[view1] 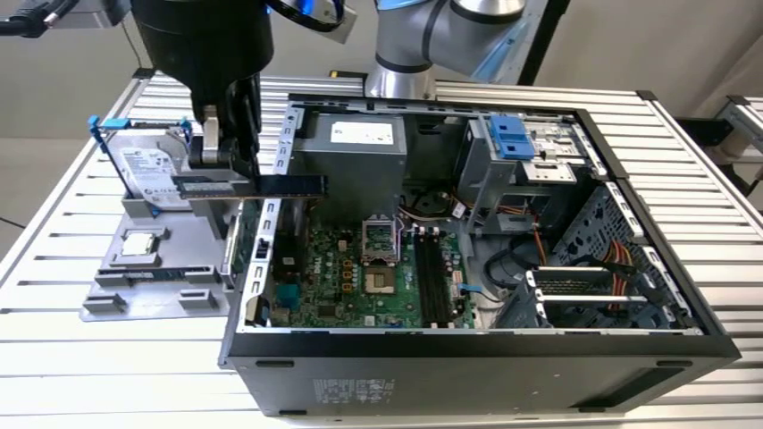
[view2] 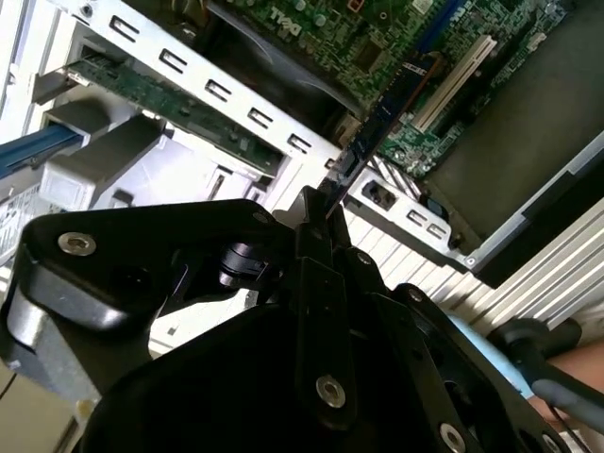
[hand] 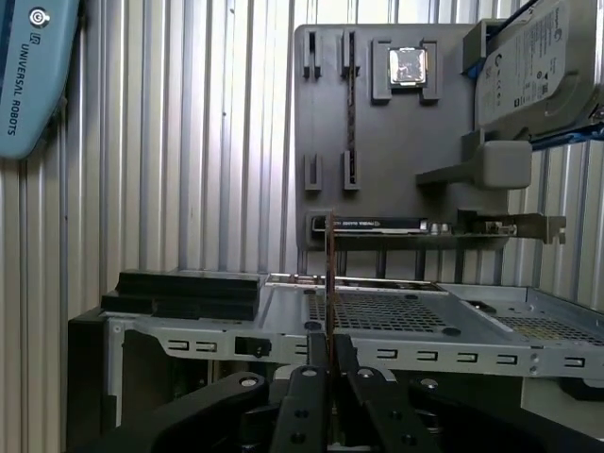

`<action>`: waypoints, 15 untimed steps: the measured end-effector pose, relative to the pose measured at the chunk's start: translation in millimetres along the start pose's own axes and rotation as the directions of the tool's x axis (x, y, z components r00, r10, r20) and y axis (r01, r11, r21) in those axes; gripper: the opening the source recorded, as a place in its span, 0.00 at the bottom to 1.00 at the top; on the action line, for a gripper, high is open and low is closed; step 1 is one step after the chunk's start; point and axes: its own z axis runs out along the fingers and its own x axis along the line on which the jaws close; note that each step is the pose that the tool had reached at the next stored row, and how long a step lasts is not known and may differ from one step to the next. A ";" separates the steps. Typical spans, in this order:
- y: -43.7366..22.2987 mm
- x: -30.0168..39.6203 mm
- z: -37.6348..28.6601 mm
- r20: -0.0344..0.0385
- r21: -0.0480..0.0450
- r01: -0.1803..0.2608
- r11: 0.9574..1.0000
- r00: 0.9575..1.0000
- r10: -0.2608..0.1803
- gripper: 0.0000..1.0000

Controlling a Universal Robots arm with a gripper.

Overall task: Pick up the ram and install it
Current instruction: 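Pick up the ram and move it above insertion slot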

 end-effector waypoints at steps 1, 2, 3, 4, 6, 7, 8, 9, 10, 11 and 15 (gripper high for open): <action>-1.0 0.0 -0.1 0.000 0.000 0.000 1.000 1.000 0.000 0.00; -2.1 0.0 -0.1 0.000 0.000 0.000 1.000 1.000 0.000 0.00; -3.1 0.1 0.0 0.000 0.000 0.000 1.000 1.000 0.000 0.00; -4.0 0.1 0.0 0.000 0.000 0.000 1.000 1.000 0.000 0.00; -5.2 0.1 0.0 0.000 0.000 0.000 1.000 1.000 0.000 0.00; -5.5 0.2 -0.1 0.000 0.000 0.000 1.000 1.000 0.000 0.00; -5.9 0.1 -0.1 0.000 0.000 0.000 1.000 1.000 0.000 0.00; -6.5 0.1 -0.1 0.000 0.000 0.000 1.000 1.000 0.000 0.00; -7.0 0.1 0.0 0.000 0.000 0.000 1.000 1.000 0.000 0.00; -7.7 0.1 -0.1 0.000 0.000 0.000 1.000 1.000 0.000 0.00; -9.8 0.1 -0.1 0.000 0.000 0.000 1.000 1.000 0.000 0.00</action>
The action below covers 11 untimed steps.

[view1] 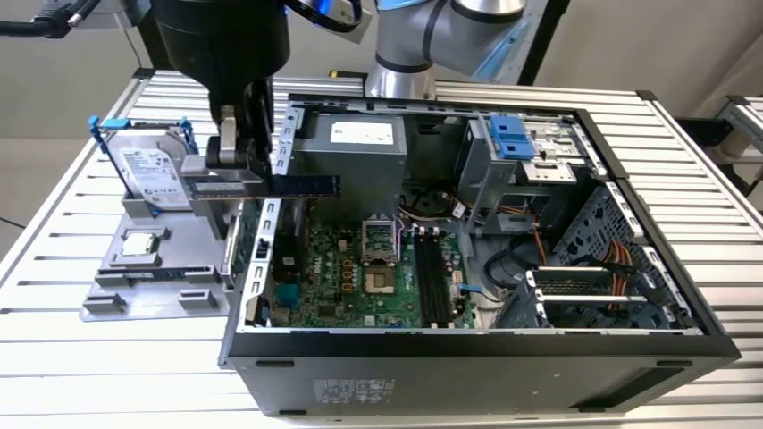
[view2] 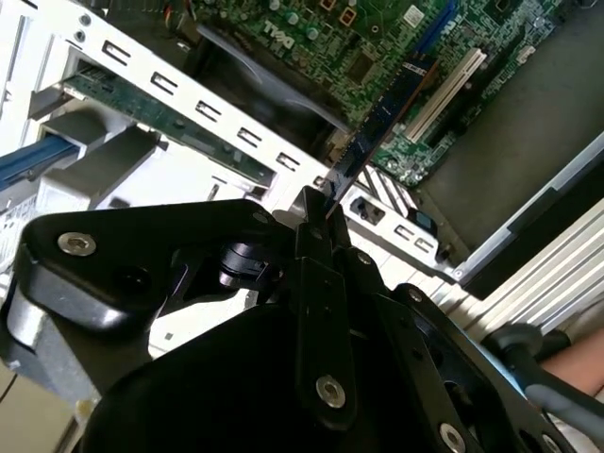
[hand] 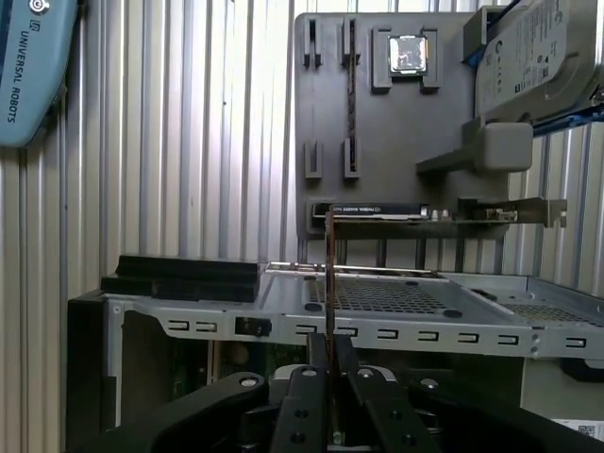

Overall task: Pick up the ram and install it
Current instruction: 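Pick up the ram and move it above insertion slot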

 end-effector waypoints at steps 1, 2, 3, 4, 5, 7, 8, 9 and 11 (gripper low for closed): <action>-0.3 0.0 0.0 0.000 0.000 0.000 1.000 1.000 0.000 0.00; -0.8 0.0 -0.1 0.000 0.000 0.000 1.000 1.000 0.000 0.00; -1.2 0.0 -0.1 0.000 0.000 0.000 1.000 1.000 0.000 0.00; -1.6 0.0 0.0 0.000 0.000 0.000 1.000 1.000 0.000 0.00; -2.1 0.0 -0.1 0.000 0.000 0.000 1.000 1.000 0.000 0.00; -3.7 0.0 -0.1 0.000 0.000 0.000 1.000 1.000 0.000 0.00; -4.5 0.0 -0.1 0.000 0.000 0.000 1.000 1.000 0.000 0.00; -5.4 0.1 -0.1 0.000 0.000 0.000 1.000 1.000 0.000 0.00; -7.6 0.1 -0.1 0.000 0.000 0.000 1.000 1.000 0.000 0.00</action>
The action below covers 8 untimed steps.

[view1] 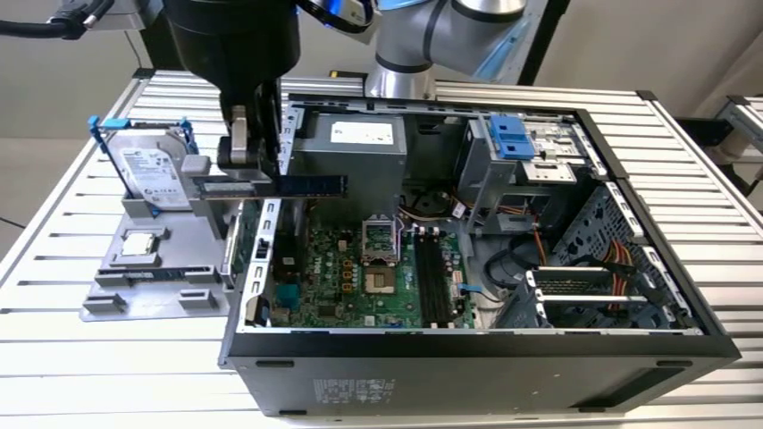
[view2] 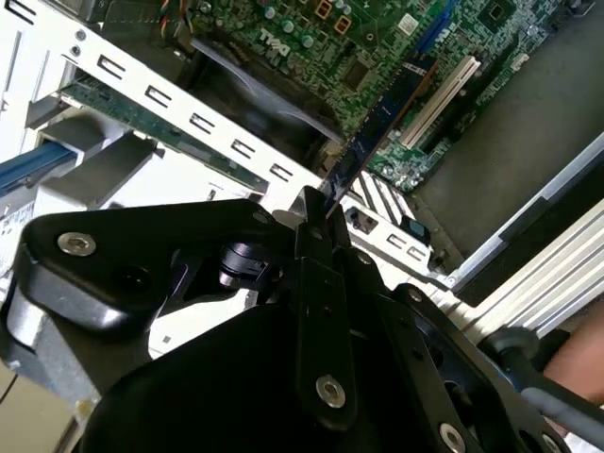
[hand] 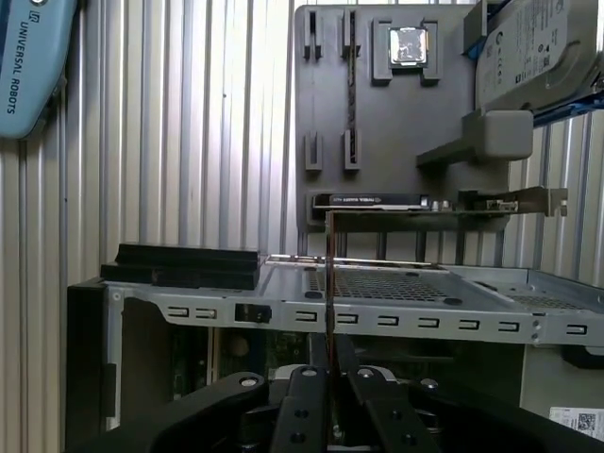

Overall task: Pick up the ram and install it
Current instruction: 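Pick up the ram and move it above insertion slot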

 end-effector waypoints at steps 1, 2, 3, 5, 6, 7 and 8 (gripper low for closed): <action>-1.1 0.1 0.1 0.000 0.000 0.000 1.000 1.000 0.000 0.00; -2.1 0.1 0.0 0.000 0.000 0.000 1.000 1.000 0.000 0.00; -2.9 0.1 0.0 0.000 0.000 0.000 1.000 1.000 0.000 0.00; -4.8 0.1 0.0 0.000 0.000 0.000 1.000 1.000 0.000 0.00; -5.9 0.2 0.1 0.000 0.000 0.000 1.000 1.000 0.000 0.00; -6.8 0.2 0.0 0.000 0.000 0.000 1.000 1.000 0.000 0.00; -7.8 0.2 0.0 0.000 0.000 0.000 1.000 1.000 0.000 0.00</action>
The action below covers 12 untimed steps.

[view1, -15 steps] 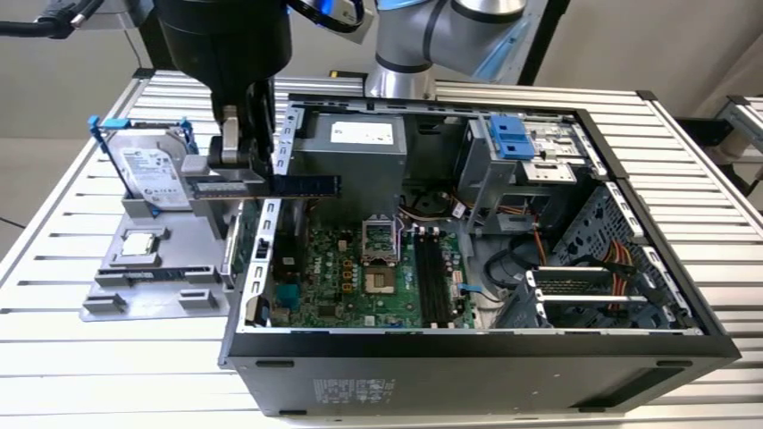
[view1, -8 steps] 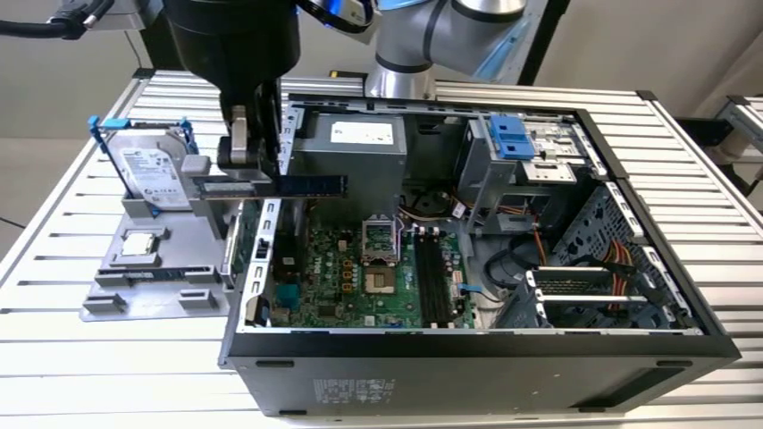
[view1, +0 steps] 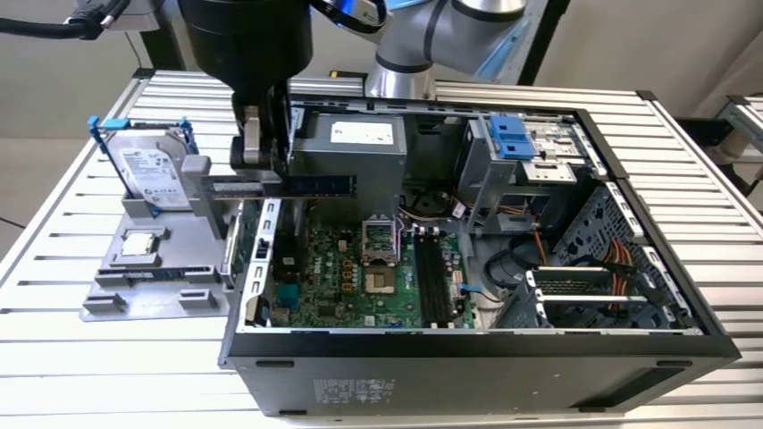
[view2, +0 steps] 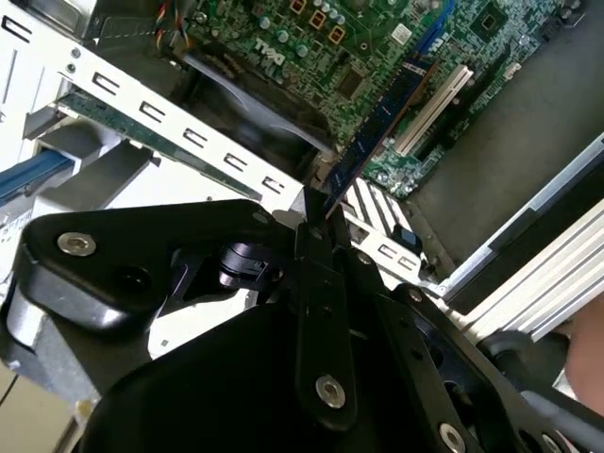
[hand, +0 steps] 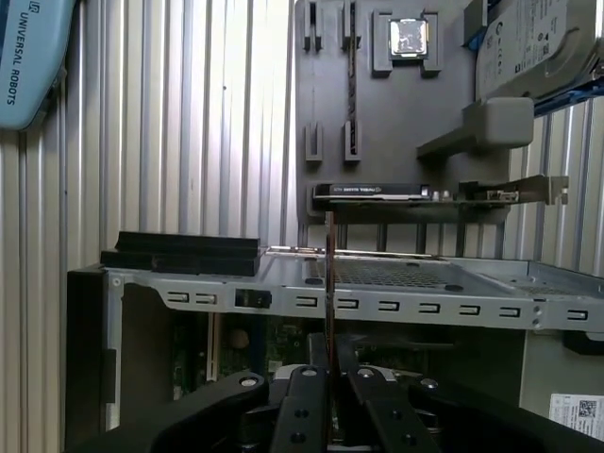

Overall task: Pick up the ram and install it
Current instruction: 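Pick up the ram and move it above insertion slot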

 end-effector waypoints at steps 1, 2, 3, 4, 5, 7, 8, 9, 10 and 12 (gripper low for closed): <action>-1.0 0.0 0.0 0.000 0.000 0.000 1.000 1.000 0.000 0.00; -1.9 0.0 -0.1 0.000 0.000 0.000 1.000 1.000 0.000 0.00; -2.7 0.1 0.0 0.000 0.000 0.000 1.000 1.000 0.000 0.00; -3.2 0.1 0.0 0.000 0.000 0.000 1.000 1.000 0.000 0.00; -3.6 0.1 -0.1 0.000 0.000 0.000 1.000 1.000 0.000 0.00; -4.2 0.1 -0.1 0.000 0.000 0.000 1.000 1.000 0.000 0.00; -4.5 0.1 0.0 0.000 0.000 0.000 1.000 1.000 0.000 0.00; -4.8 0.1 0.0 0.000 0.000 0.000 1.000 1.000 0.000 0.00; -5.1 0.1 0.0 0.000 0.000 0.000 1.000 1.000 0.000 0.00; -5.8 0.1 0.0 0.000 0.000 0.000 1.000 1.000 0.000 0.00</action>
